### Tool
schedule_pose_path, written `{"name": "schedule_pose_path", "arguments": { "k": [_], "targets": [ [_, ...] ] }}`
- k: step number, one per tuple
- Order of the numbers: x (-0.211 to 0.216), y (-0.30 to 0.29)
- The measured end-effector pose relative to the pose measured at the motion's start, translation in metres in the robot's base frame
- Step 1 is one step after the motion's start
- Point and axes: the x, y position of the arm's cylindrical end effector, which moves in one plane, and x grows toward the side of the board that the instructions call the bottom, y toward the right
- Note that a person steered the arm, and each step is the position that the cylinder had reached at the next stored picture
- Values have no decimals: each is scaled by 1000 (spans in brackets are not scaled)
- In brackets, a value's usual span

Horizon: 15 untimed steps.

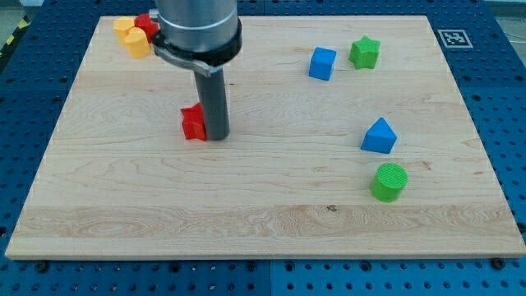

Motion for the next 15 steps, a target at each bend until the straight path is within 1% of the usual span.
{"name": "schedule_pose_path", "arguments": {
  "k": [1,2,3,5,10,11,12,14,15],
  "targets": [
    [-8,-4],
    [27,8],
    [74,4],
    [86,-3],
    [80,-3],
    [65,-5],
    [49,12],
    [16,-45],
    [9,-47]
  ]
}}
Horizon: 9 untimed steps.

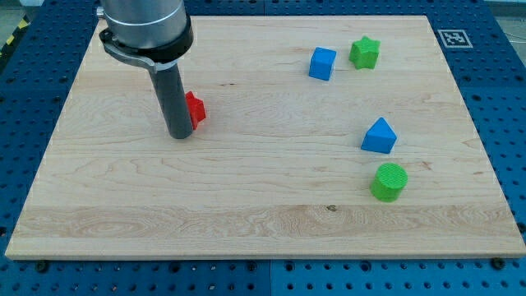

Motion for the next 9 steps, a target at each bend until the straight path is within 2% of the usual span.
{"name": "schedule_pose_path", "arguments": {
  "k": [1,2,7,9],
  "targets": [
    [-1,0],
    [-24,0],
    [-32,-2],
    [-55,-11]
  ]
}}
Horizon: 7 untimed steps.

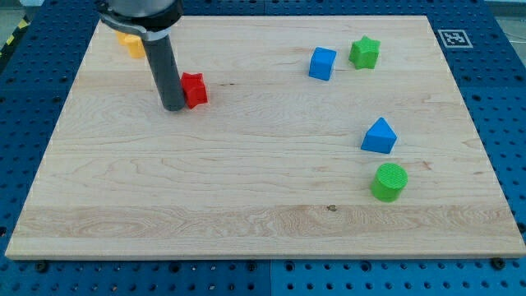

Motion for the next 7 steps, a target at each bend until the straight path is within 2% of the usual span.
{"name": "schedule_pose_path", "arguments": {
  "k": [2,3,5,7],
  "targets": [
    [37,52],
    [0,60],
    [-40,-5],
    [-92,-24]
  ]
}}
